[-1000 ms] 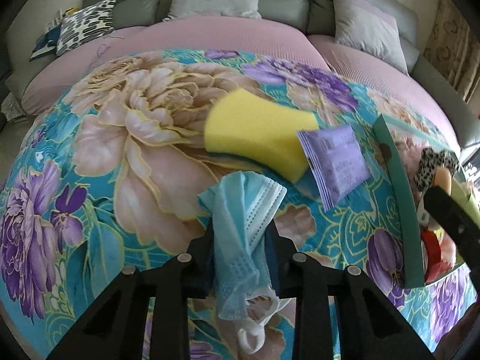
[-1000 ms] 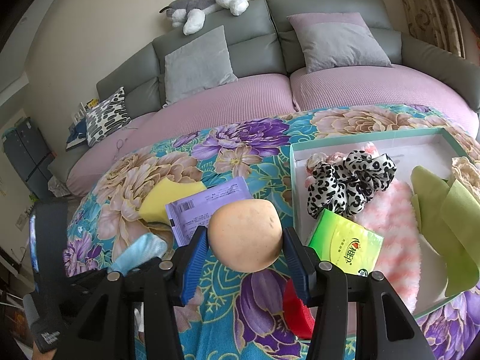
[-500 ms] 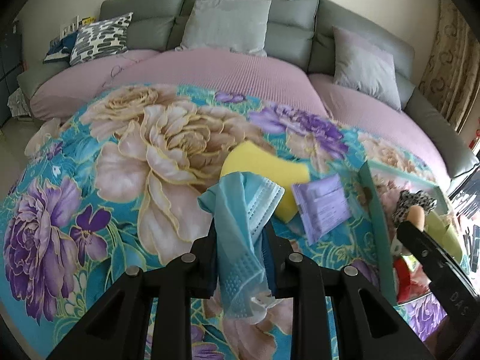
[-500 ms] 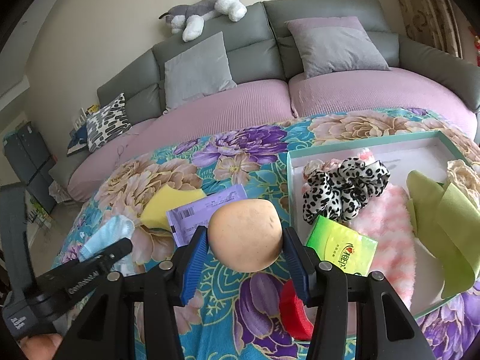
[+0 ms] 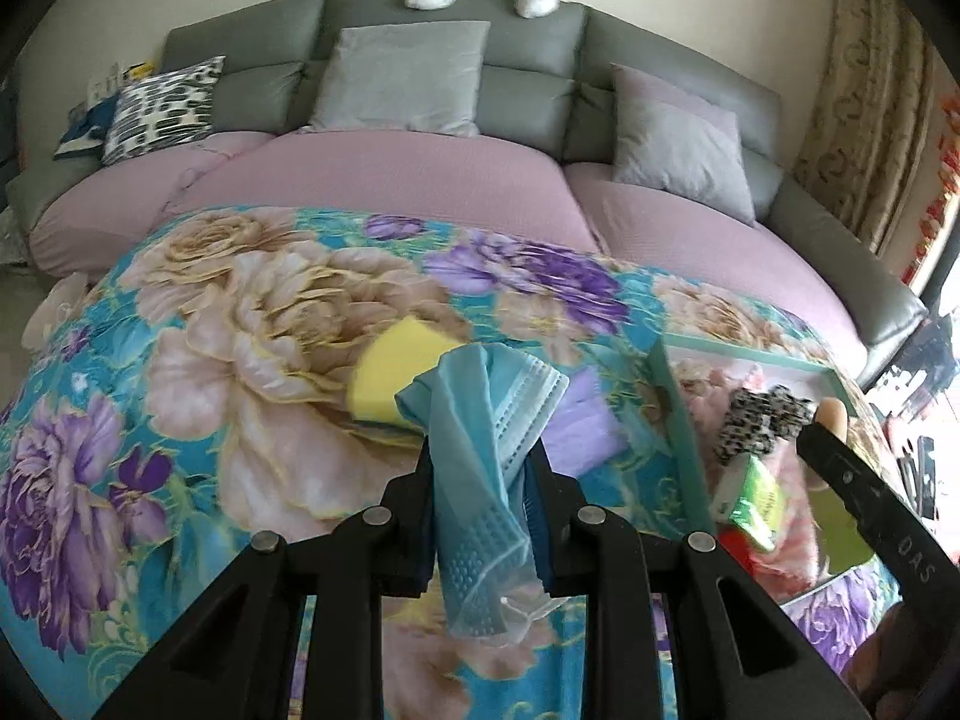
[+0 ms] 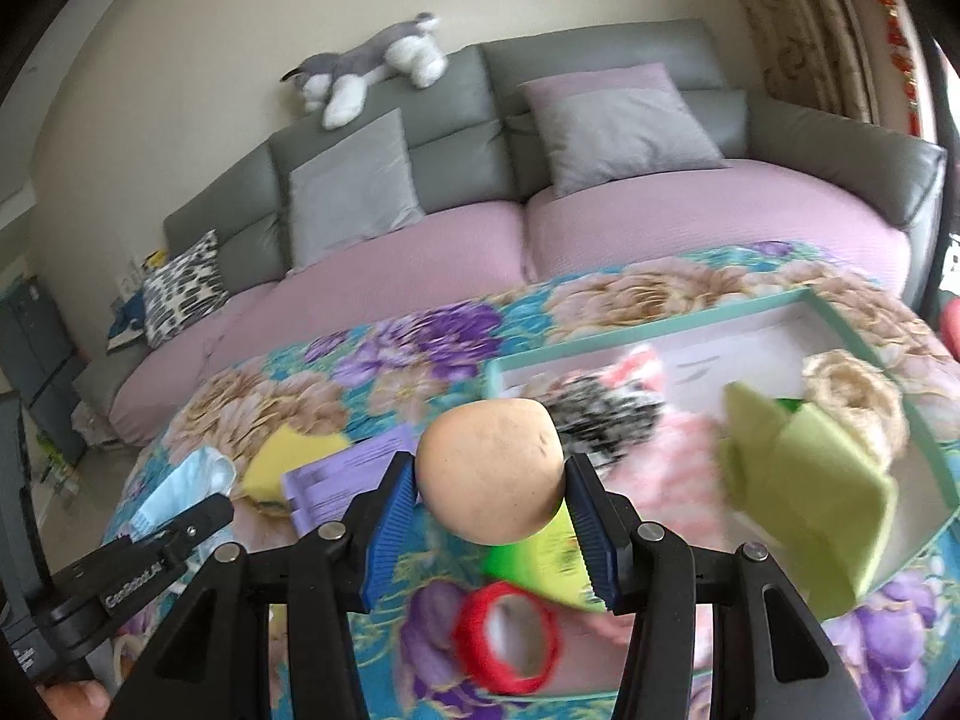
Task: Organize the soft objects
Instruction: 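Lift the beige puff and blue mask and carry them over the tray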
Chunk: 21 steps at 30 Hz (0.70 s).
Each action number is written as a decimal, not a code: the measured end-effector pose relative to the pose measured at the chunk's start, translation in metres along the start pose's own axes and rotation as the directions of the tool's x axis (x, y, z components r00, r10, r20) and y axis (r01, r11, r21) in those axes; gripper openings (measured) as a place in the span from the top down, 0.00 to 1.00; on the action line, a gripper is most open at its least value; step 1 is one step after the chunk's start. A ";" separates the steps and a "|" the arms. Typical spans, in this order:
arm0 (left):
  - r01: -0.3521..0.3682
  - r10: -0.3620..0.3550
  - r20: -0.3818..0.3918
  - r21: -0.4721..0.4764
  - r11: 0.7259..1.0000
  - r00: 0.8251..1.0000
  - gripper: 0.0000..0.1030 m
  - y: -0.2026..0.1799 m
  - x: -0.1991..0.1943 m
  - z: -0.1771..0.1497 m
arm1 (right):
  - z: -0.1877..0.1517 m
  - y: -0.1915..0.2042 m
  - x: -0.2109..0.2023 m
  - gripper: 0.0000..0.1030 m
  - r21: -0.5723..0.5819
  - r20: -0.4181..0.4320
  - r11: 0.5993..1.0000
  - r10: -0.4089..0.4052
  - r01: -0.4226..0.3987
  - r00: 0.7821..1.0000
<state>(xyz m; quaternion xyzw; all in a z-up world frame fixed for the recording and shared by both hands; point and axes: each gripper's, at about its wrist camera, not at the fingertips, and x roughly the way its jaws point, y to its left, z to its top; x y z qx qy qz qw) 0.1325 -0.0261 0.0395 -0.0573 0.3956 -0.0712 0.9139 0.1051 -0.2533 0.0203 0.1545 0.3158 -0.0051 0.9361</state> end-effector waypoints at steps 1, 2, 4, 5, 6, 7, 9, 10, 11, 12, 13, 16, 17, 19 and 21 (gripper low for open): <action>0.009 -0.009 0.000 0.016 1.000 1.000 0.74 -0.007 0.001 0.001 | 0.002 -0.008 -0.001 0.48 0.013 0.006 1.000 -0.012 0.012 1.000; 0.017 -0.018 0.002 0.030 0.999 1.000 0.74 -0.014 0.001 0.003 | 0.004 -0.014 -0.003 0.48 0.023 0.011 0.999 -0.026 0.026 1.000; 0.037 -0.037 0.002 0.050 0.998 0.999 0.74 -0.027 0.001 0.005 | 0.007 -0.027 -0.004 0.48 0.043 0.019 0.997 -0.066 0.065 0.998; 0.049 -0.049 -0.001 0.058 0.997 0.999 0.74 -0.033 0.001 0.006 | 0.009 -0.034 -0.004 0.48 0.054 0.019 0.995 -0.079 0.078 0.997; 0.062 -0.061 -0.005 0.067 0.996 0.998 0.74 -0.039 0.002 0.008 | 0.010 -0.041 -0.003 0.48 0.067 0.019 0.994 -0.092 0.090 0.996; 0.071 -0.071 -0.008 0.075 0.995 0.997 0.74 -0.044 0.002 0.009 | 0.011 -0.048 -0.003 0.48 0.080 0.017 0.992 -0.102 0.100 0.995; 0.089 -0.089 -0.012 0.095 0.991 0.996 0.74 -0.057 0.001 0.011 | 0.013 -0.060 -0.001 0.48 0.101 0.016 0.987 -0.124 0.121 0.992; 0.098 -0.097 -0.012 0.106 0.989 0.995 0.74 -0.063 0.000 0.013 | 0.015 -0.066 -0.001 0.48 0.112 0.018 0.985 -0.136 0.133 0.991; 0.106 -0.105 -0.011 0.119 0.987 0.994 0.74 -0.069 -0.001 0.014 | 0.016 -0.070 -0.002 0.48 0.121 0.021 0.982 -0.145 0.141 0.989; 0.114 -0.114 -0.006 0.136 0.984 0.993 0.74 -0.077 -0.003 0.017 | 0.018 -0.076 -0.003 0.48 0.134 0.026 0.980 -0.156 0.151 0.987; 0.121 -0.122 -0.001 0.152 0.981 0.992 0.74 -0.083 -0.005 0.019 | 0.019 -0.081 -0.005 0.48 0.146 0.032 0.977 -0.163 0.156 0.986; 0.160 -0.165 0.006 0.194 0.968 0.986 0.74 -0.106 -0.007 0.027 | 0.023 -0.094 -0.010 0.48 0.173 0.049 0.968 -0.194 0.183 0.980; 0.182 -0.187 0.005 0.209 0.961 0.982 0.74 -0.116 -0.007 0.029 | 0.024 -0.097 -0.011 0.48 0.173 0.052 0.966 -0.206 0.194 0.977; 0.210 -0.215 -0.002 0.234 0.949 0.977 0.74 -0.132 -0.005 0.032 | 0.028 -0.103 -0.015 0.48 0.152 0.069 0.962 -0.238 0.225 0.969; 0.230 -0.238 0.000 0.260 0.938 0.971 0.74 -0.147 -0.004 0.033 | 0.031 -0.108 -0.019 0.48 0.135 0.088 0.957 -0.271 0.258 0.959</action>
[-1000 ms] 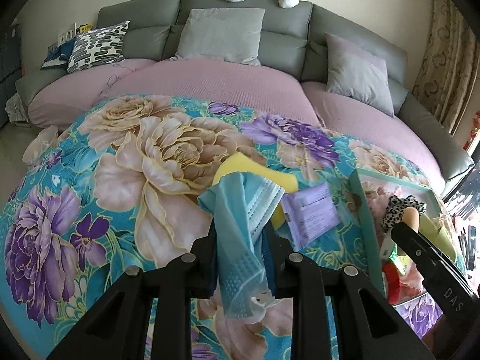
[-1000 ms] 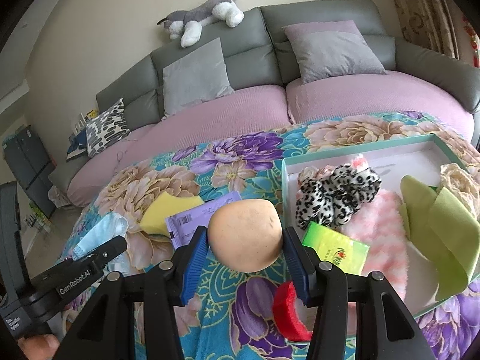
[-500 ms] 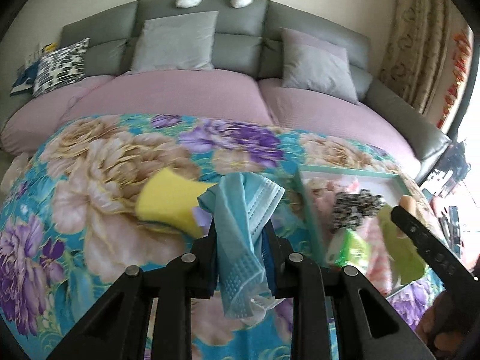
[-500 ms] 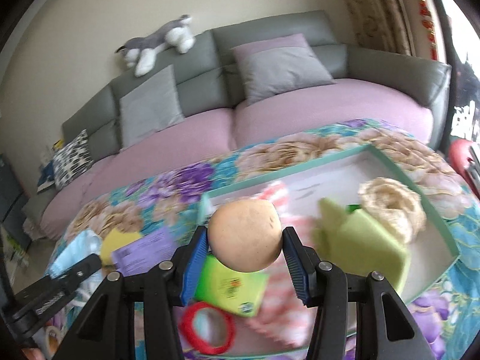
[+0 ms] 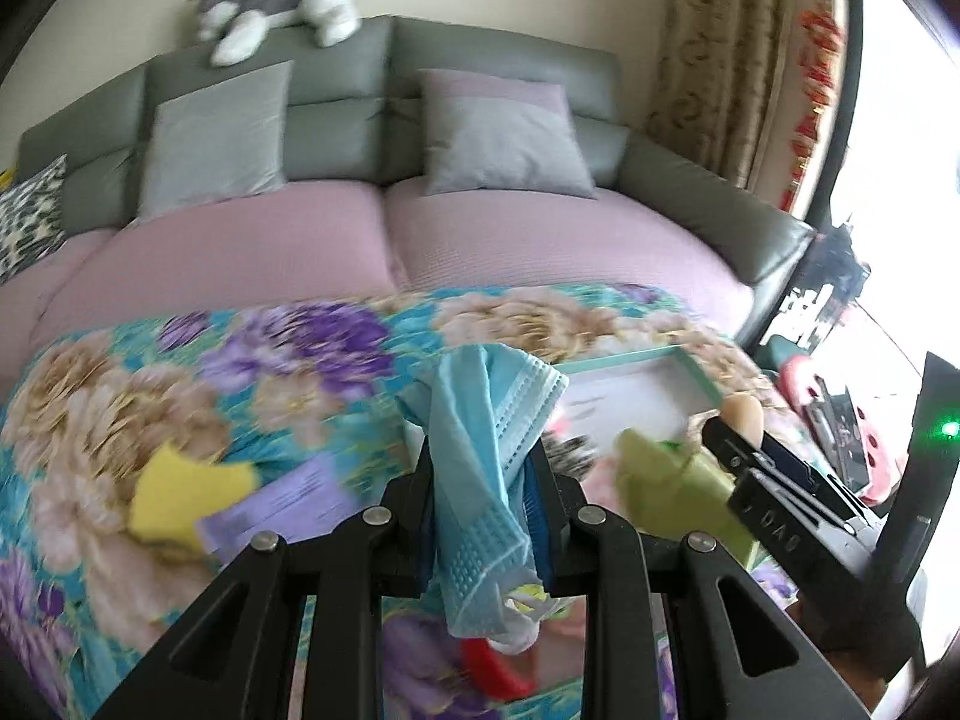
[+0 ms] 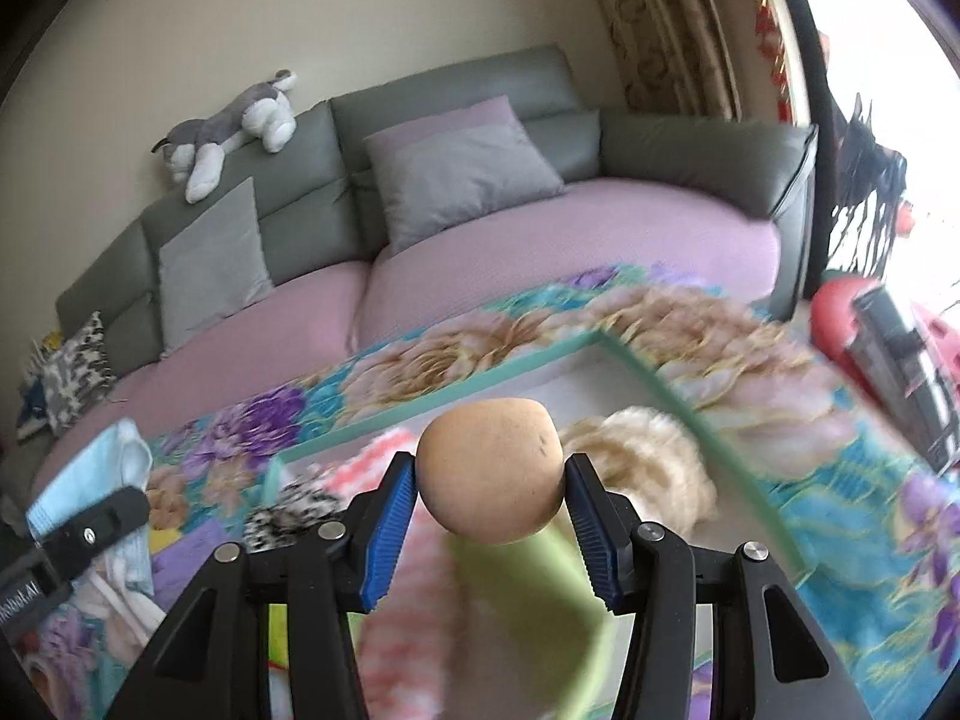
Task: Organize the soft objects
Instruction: 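Lift the beige puff and blue mask and carry them over the tray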
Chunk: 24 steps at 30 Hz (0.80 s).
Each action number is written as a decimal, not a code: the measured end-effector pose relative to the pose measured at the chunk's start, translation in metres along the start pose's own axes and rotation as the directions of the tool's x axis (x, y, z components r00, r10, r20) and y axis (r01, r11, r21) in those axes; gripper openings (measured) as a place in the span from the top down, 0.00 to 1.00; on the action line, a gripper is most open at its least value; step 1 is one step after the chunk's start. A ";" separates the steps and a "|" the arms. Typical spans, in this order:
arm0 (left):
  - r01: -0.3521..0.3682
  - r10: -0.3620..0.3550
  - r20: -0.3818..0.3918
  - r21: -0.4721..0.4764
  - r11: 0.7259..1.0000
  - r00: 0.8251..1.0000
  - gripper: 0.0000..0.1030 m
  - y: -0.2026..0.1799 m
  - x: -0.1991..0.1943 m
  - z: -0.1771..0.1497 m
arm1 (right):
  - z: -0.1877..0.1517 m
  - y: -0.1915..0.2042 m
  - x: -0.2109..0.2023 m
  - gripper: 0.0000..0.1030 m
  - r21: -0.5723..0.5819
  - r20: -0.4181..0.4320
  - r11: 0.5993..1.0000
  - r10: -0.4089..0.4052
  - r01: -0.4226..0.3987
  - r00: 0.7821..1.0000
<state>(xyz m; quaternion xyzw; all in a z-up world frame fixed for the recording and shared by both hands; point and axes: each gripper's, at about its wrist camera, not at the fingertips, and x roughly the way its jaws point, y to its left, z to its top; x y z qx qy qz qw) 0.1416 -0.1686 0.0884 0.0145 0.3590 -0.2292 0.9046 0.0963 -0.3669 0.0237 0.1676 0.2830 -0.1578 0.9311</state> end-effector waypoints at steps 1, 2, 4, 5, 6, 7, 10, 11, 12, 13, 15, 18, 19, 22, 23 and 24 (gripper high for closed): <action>0.009 -0.009 0.003 0.014 1.000 1.000 0.74 -0.007 0.003 0.002 | 0.001 -0.004 -0.001 0.48 0.000 0.005 1.000 -0.005 0.005 1.000; 0.019 -0.019 0.003 0.026 0.999 1.000 0.74 -0.014 0.006 0.003 | 0.002 -0.007 -0.002 0.48 0.006 0.006 1.000 -0.004 0.004 1.000; 0.043 -0.043 -0.006 0.049 0.998 0.999 0.74 -0.027 0.016 0.005 | 0.003 -0.014 0.000 0.48 0.019 0.002 1.000 -0.010 0.010 1.000; 0.050 -0.049 -0.010 0.054 0.997 0.999 0.74 -0.031 0.019 0.006 | 0.002 -0.016 0.000 0.48 0.022 0.000 1.000 -0.015 0.015 1.000; 0.058 -0.057 -0.018 0.062 0.996 0.998 0.74 -0.036 0.024 0.006 | 0.003 -0.018 0.001 0.48 0.024 -0.004 1.000 -0.019 0.019 1.000; 0.066 -0.065 -0.023 0.070 0.995 0.998 0.74 -0.041 0.028 0.006 | 0.003 -0.019 0.002 0.48 0.026 -0.006 0.999 -0.021 0.021 1.000; 0.075 -0.072 -0.039 0.082 0.994 0.997 0.74 -0.049 0.038 0.004 | 0.002 -0.020 0.005 0.48 0.027 -0.014 0.999 -0.019 0.020 1.000; 0.076 -0.073 -0.046 0.085 0.993 0.996 0.74 -0.050 0.042 0.004 | 0.002 -0.019 0.006 0.48 0.025 -0.017 0.999 -0.021 0.021 1.000; 0.076 -0.072 -0.056 0.087 0.993 0.996 0.74 -0.051 0.047 0.003 | 0.001 -0.019 0.007 0.48 0.023 -0.021 0.999 -0.024 0.025 1.000; 0.075 -0.070 -0.064 0.086 0.993 0.995 0.74 -0.052 0.051 0.002 | 0.001 -0.020 0.008 0.48 0.023 -0.026 0.999 -0.026 0.027 0.999; 0.074 -0.067 -0.082 0.080 0.994 0.994 0.74 -0.051 0.058 0.000 | 0.000 -0.021 0.009 0.48 0.027 -0.033 0.999 -0.029 0.029 0.999; 0.070 -0.062 -0.104 0.072 0.995 0.993 0.74 -0.050 0.067 -0.004 | -0.001 -0.022 0.013 0.48 0.029 -0.053 0.999 -0.028 0.030 0.998; 0.070 -0.062 -0.107 0.071 0.995 0.992 0.74 -0.050 0.068 -0.005 | -0.002 -0.022 0.014 0.48 0.027 -0.058 0.999 -0.030 0.031 0.998; 0.073 -0.065 -0.121 0.067 0.995 0.991 0.74 -0.051 0.072 -0.007 | -0.004 -0.023 0.016 0.48 0.022 -0.072 0.999 -0.032 0.033 0.997; 0.074 -0.065 -0.124 0.066 0.995 0.990 0.74 -0.051 0.073 -0.007 | -0.004 -0.024 0.018 0.48 0.024 -0.081 0.999 -0.036 0.038 0.996; 0.074 -0.065 -0.129 0.065 0.995 0.989 0.74 -0.051 0.074 -0.008 | -0.005 -0.025 0.020 0.48 0.028 -0.095 0.999 -0.040 0.043 0.995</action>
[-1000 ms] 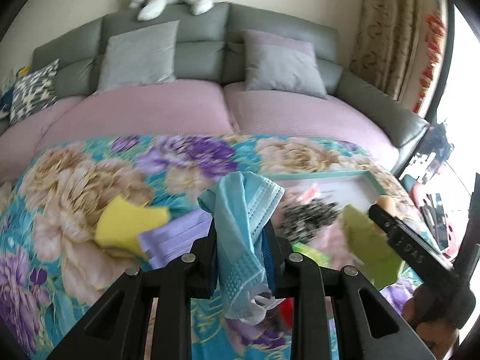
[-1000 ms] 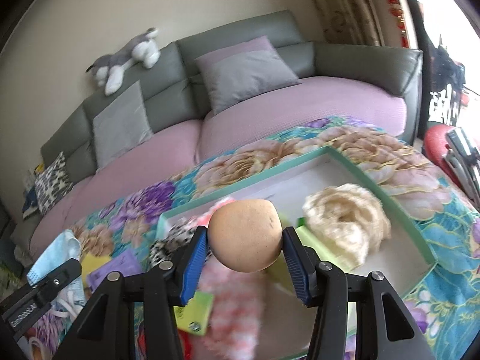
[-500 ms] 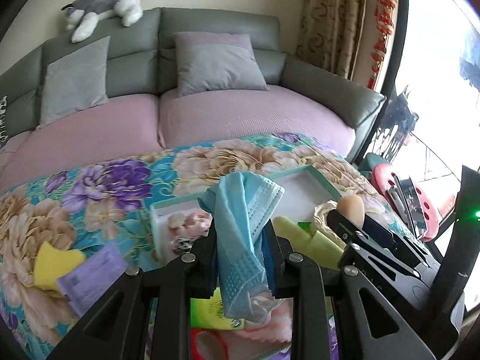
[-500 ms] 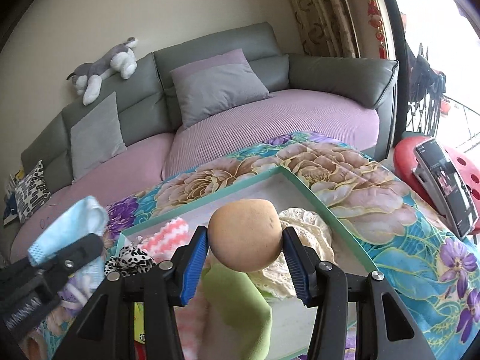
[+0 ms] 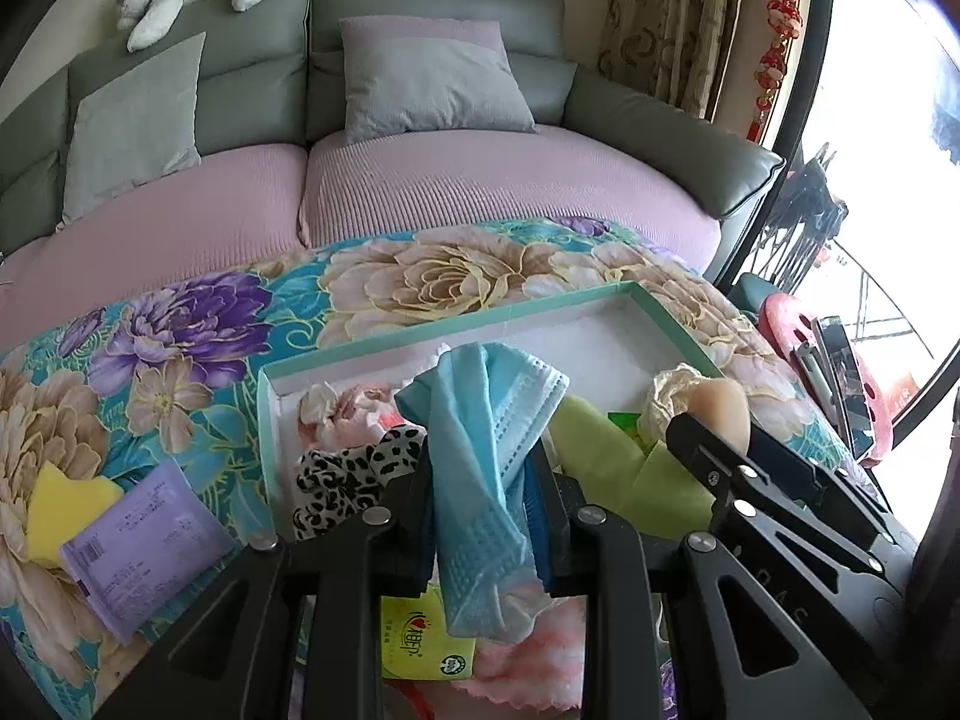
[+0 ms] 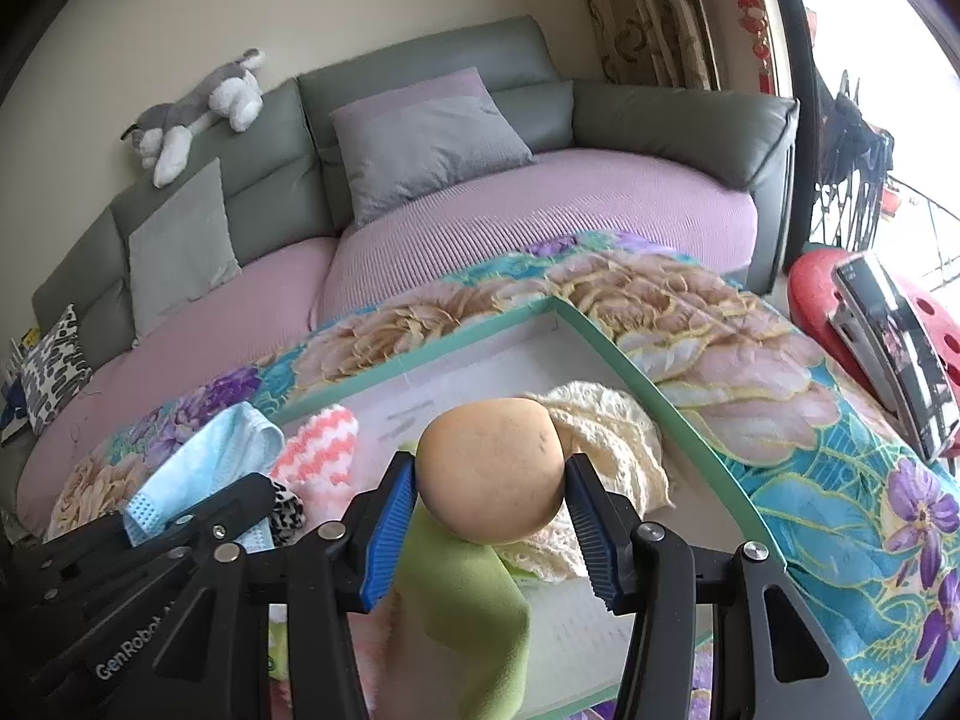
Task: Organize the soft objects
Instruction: 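Lift the beige puff and blue mask and carry them over the tray, then lower the puff and mask into the tray and open both tools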
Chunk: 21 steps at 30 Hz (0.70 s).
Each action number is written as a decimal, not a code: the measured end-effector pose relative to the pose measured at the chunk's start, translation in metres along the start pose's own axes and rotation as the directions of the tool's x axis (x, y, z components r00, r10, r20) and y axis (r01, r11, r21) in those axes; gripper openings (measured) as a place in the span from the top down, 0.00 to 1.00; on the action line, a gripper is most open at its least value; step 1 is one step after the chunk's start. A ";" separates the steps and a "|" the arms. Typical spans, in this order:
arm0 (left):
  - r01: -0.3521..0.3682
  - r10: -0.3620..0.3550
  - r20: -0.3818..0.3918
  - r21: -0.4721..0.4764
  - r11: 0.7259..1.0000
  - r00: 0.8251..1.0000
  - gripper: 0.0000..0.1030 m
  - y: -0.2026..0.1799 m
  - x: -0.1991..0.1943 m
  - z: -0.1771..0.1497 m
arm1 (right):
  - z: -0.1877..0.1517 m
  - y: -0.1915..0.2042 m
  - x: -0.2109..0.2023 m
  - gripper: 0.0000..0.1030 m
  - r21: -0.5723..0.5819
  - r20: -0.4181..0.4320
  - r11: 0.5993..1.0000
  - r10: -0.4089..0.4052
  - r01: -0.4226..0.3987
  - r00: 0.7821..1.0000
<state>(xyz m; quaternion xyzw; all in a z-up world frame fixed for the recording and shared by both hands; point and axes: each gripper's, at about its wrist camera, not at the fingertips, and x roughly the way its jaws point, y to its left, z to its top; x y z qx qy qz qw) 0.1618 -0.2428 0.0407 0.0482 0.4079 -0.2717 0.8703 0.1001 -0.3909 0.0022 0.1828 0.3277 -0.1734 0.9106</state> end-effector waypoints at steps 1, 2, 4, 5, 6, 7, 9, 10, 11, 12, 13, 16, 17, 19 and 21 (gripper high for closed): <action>0.000 0.000 -0.002 0.000 1.000 1.000 0.74 0.000 0.001 0.000 | -0.001 -0.002 0.003 0.48 0.006 -0.013 1.000 -0.003 0.003 1.000; 0.001 -0.001 -0.004 0.000 1.000 1.000 0.74 0.000 0.002 -0.001 | -0.001 -0.003 0.005 0.48 0.011 -0.024 1.000 -0.006 0.006 1.000; -0.003 0.003 -0.014 0.000 1.000 1.000 0.74 0.000 0.005 -0.002 | -0.002 -0.006 0.009 0.48 0.018 -0.042 1.000 -0.011 0.011 0.999; -0.004 0.004 -0.021 -0.001 1.000 1.000 0.74 0.000 0.007 -0.002 | -0.003 -0.007 0.010 0.48 0.019 -0.051 1.000 -0.013 0.014 0.999; -0.003 0.003 -0.025 -0.004 1.000 1.000 0.74 0.000 0.008 -0.003 | -0.004 -0.008 0.012 0.48 0.021 -0.057 1.000 -0.015 0.016 0.998; -0.001 0.001 -0.029 -0.004 1.000 1.000 0.74 0.000 0.010 -0.004 | -0.004 -0.008 0.013 0.48 0.022 -0.064 1.000 -0.017 0.018 0.998; -0.003 0.003 -0.040 -0.004 1.000 0.999 0.73 0.000 0.014 -0.006 | -0.006 -0.009 0.016 0.47 0.022 -0.080 1.000 -0.020 0.022 0.997; -0.004 0.004 -0.044 -0.004 1.000 0.999 0.73 0.000 0.015 -0.006 | -0.006 -0.009 0.018 0.47 0.021 -0.086 0.999 -0.023 0.025 0.996; -0.007 0.007 -0.052 -0.004 1.000 0.999 0.73 0.001 0.018 -0.007 | -0.007 -0.010 0.019 0.47 0.022 -0.092 0.999 -0.025 0.028 0.995; -0.009 0.008 -0.063 -0.006 1.000 0.998 0.73 0.001 0.021 -0.007 | -0.007 -0.010 0.020 0.47 0.024 -0.099 0.999 -0.025 0.028 0.995; -0.009 0.008 -0.069 -0.011 1.000 0.998 0.73 0.002 0.023 -0.008 | -0.008 -0.011 0.021 0.47 0.027 -0.102 0.999 -0.025 0.028 0.994; -0.007 0.006 -0.071 -0.014 1.000 0.997 0.74 0.003 0.024 -0.009 | -0.008 -0.012 0.021 0.47 0.030 -0.106 0.999 -0.024 0.028 0.994; -0.007 0.006 -0.071 -0.010 1.000 0.997 0.73 0.002 0.023 -0.009 | -0.008 -0.012 0.021 0.47 0.030 -0.106 0.999 -0.024 0.027 0.994; -0.003 0.003 -0.069 -0.006 1.000 0.998 0.71 0.001 0.021 -0.009 | -0.008 -0.012 0.020 0.47 0.030 -0.100 0.999 -0.021 0.024 0.995; 0.009 -0.009 -0.068 -0.008 1.000 0.998 0.59 0.001 0.018 -0.009 | -0.007 -0.011 0.019 0.47 0.030 -0.098 0.999 -0.019 0.022 0.995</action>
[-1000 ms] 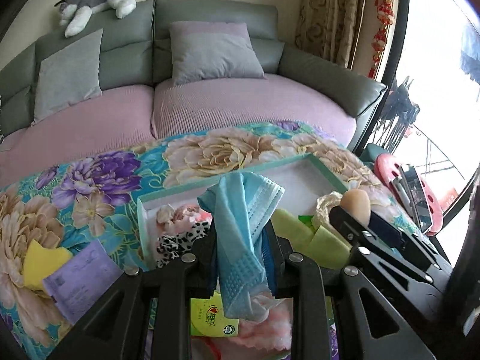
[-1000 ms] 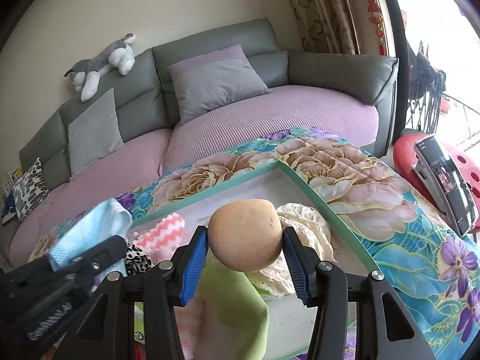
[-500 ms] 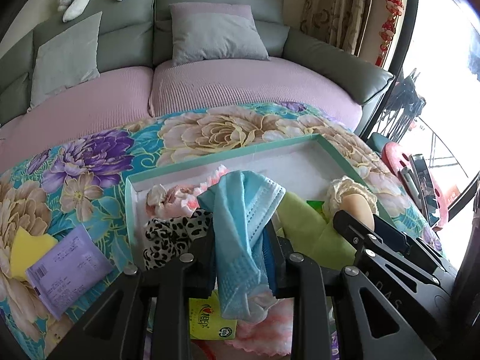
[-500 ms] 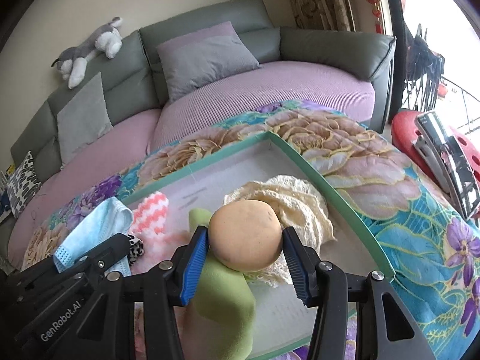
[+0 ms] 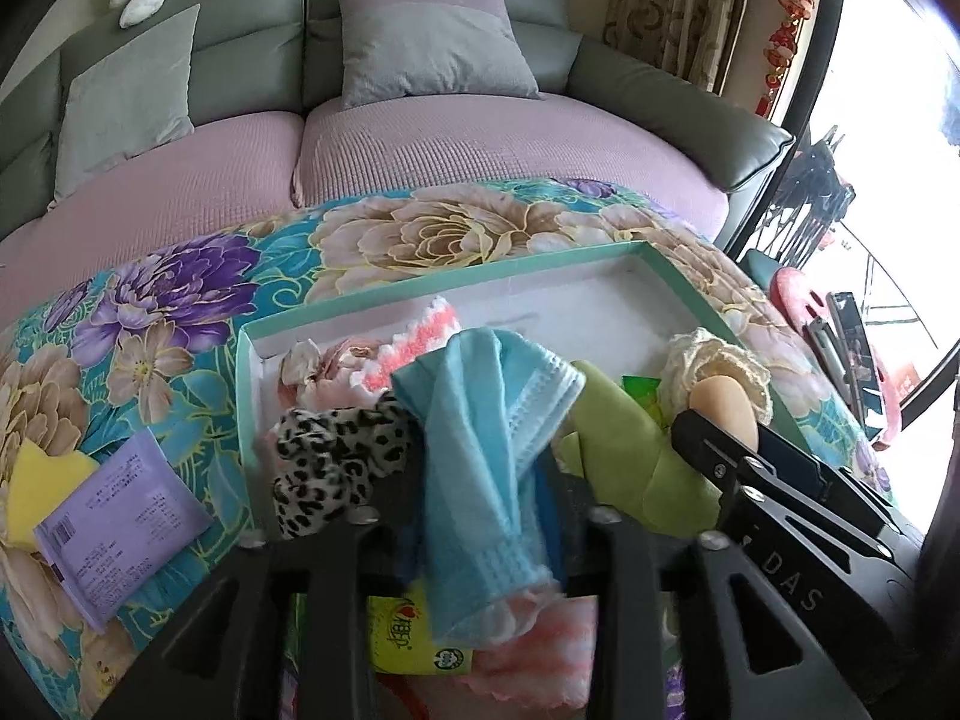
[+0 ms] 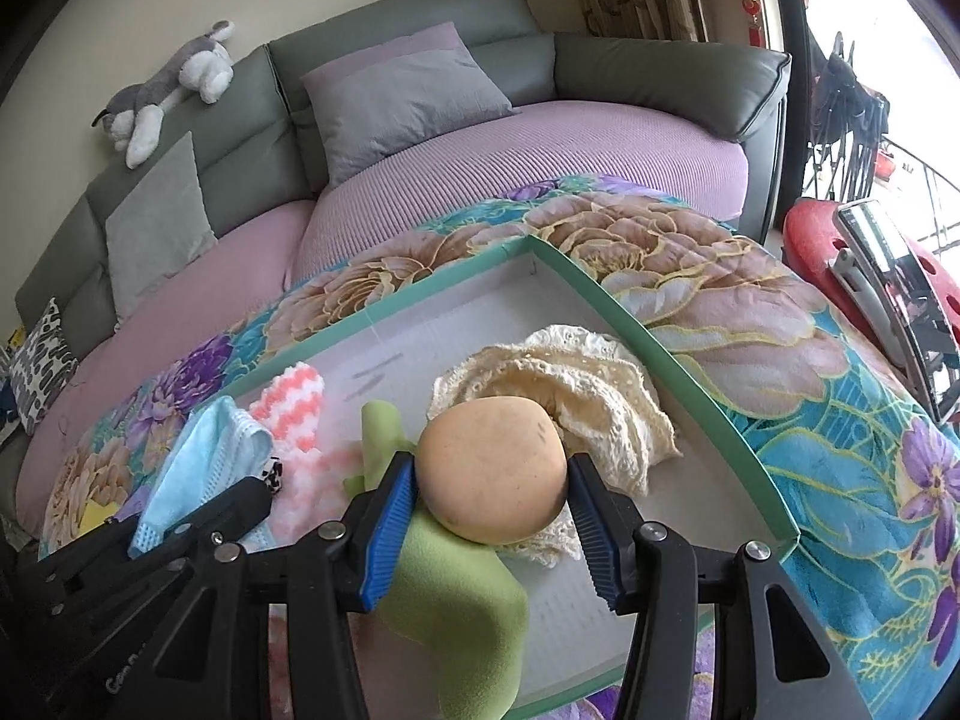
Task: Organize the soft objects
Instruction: 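Lower the puff and mask into the tray and open both tools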
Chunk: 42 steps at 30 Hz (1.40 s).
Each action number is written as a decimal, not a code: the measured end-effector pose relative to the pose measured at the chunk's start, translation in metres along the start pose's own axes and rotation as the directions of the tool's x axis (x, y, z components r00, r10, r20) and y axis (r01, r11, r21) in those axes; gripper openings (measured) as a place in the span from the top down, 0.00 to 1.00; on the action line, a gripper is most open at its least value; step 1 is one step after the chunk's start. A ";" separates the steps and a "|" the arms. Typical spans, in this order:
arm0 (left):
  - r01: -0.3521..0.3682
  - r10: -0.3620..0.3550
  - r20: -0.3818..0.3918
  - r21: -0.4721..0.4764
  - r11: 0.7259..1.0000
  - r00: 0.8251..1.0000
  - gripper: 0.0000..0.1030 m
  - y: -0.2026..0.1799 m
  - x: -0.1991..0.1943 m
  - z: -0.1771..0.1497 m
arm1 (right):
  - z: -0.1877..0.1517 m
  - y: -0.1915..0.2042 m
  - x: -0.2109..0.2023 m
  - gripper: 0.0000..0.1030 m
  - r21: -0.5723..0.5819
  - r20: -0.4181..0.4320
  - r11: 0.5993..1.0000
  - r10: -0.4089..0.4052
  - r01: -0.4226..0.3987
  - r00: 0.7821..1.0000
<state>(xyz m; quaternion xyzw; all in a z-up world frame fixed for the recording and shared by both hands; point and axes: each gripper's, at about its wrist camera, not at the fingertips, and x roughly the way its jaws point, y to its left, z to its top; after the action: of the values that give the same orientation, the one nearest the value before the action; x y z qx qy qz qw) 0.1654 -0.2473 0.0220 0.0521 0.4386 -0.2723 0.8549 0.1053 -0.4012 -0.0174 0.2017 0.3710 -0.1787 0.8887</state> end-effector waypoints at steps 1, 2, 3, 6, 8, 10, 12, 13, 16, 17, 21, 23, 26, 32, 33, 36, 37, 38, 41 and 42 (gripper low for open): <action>0.008 -0.008 -0.001 -0.004 1.000 1.000 0.56 0.000 -0.001 0.000 | 0.000 0.000 0.000 0.47 -0.001 0.000 1.000 -0.001 0.001 1.000; 0.014 -0.014 0.000 -0.008 1.000 1.000 0.52 0.001 -0.003 0.000 | 0.001 0.000 0.000 0.47 -0.002 -0.005 1.000 -0.006 0.006 1.000; 0.017 -0.017 0.003 -0.014 1.000 1.000 0.48 0.002 -0.005 0.000 | 0.001 0.001 0.000 0.46 -0.003 -0.007 1.000 -0.011 0.011 1.000; 0.013 -0.013 0.007 -0.030 0.999 1.000 0.46 0.004 -0.010 0.000 | 0.001 -0.001 0.000 0.44 0.003 -0.016 1.000 -0.017 0.017 1.000; 0.017 -0.016 0.014 -0.038 0.999 1.000 0.46 0.006 -0.014 0.000 | 0.001 -0.001 -0.001 0.39 0.002 -0.016 1.000 -0.018 0.018 1.000; 0.013 -0.012 0.020 -0.044 0.999 1.000 0.45 0.008 -0.019 0.000 | 0.001 -0.001 -0.002 0.36 0.000 -0.011 1.000 -0.023 0.023 1.000; 0.002 0.000 0.028 -0.051 0.999 1.000 0.41 0.011 -0.025 0.001 | 0.002 -0.001 -0.005 0.35 0.000 -0.005 1.000 -0.022 0.022 1.000; -0.001 0.003 0.032 -0.055 0.998 0.999 0.40 0.012 -0.027 0.001 | 0.002 -0.001 -0.007 0.33 0.001 -0.001 1.000 -0.023 0.023 1.000; -0.001 0.005 0.054 -0.073 0.997 0.999 0.36 0.018 -0.038 0.003 | 0.004 0.000 -0.011 0.29 -0.001 0.008 1.000 -0.024 0.024 1.000; -0.001 0.006 0.062 -0.077 0.997 0.998 0.35 0.020 -0.041 0.004 | 0.004 0.000 -0.012 0.28 0.000 0.013 1.000 -0.022 0.022 1.000; -0.011 0.020 0.098 -0.091 0.996 0.995 0.28 0.027 -0.056 0.005 | 0.005 0.003 -0.016 0.26 -0.015 0.025 1.000 -0.016 0.017 1.000; -0.023 0.036 0.115 -0.109 0.994 0.993 0.24 0.034 -0.062 0.005 | 0.005 0.006 -0.018 0.25 -0.026 0.034 1.000 -0.012 0.013 0.999; -0.054 0.072 0.126 -0.145 0.988 0.989 0.22 0.047 -0.066 0.002 | 0.006 0.009 -0.023 0.16 -0.031 0.052 0.999 0.006 -0.005 0.999; -0.167 0.196 0.101 -0.241 0.956 0.975 0.08 0.088 -0.065 -0.011 | 0.007 0.018 -0.032 0.15 -0.038 0.083 0.999 0.042 -0.039 0.996; -0.183 0.216 0.097 -0.269 0.946 0.972 0.07 0.099 -0.067 -0.014 | 0.007 0.022 -0.034 0.15 -0.043 0.091 0.998 0.049 -0.046 0.995; -0.217 0.257 0.081 -0.332 0.918 0.963 0.07 0.125 -0.071 -0.020 | 0.007 0.037 -0.040 0.15 -0.074 0.113 0.995 0.074 -0.066 0.991; -0.227 0.269 0.079 -0.345 0.911 0.960 0.07 0.130 -0.073 -0.022 | 0.007 0.043 -0.041 0.15 -0.087 0.117 0.993 0.085 -0.075 0.989; -0.238 0.284 0.080 -0.360 0.902 0.956 0.07 0.137 -0.076 -0.024 | 0.006 0.048 -0.042 0.15 -0.098 0.118 0.992 0.095 -0.084 0.988; -0.274 0.332 0.085 -0.399 0.875 0.939 0.07 0.156 -0.088 -0.029 | 0.003 0.065 -0.042 0.15 -0.126 0.114 0.986 0.124 -0.110 0.986; -0.288 0.352 0.085 -0.413 0.864 0.932 0.06 0.165 -0.093 -0.031 | 0.001 0.070 -0.042 0.15 -0.134 0.111 0.984 0.133 -0.118 0.985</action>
<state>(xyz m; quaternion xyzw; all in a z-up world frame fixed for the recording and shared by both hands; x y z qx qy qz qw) 0.1835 -0.0585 0.0509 -0.0704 0.4007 -0.0356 0.9128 0.1112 -0.3350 0.0301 0.1569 0.3141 -0.1102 0.9298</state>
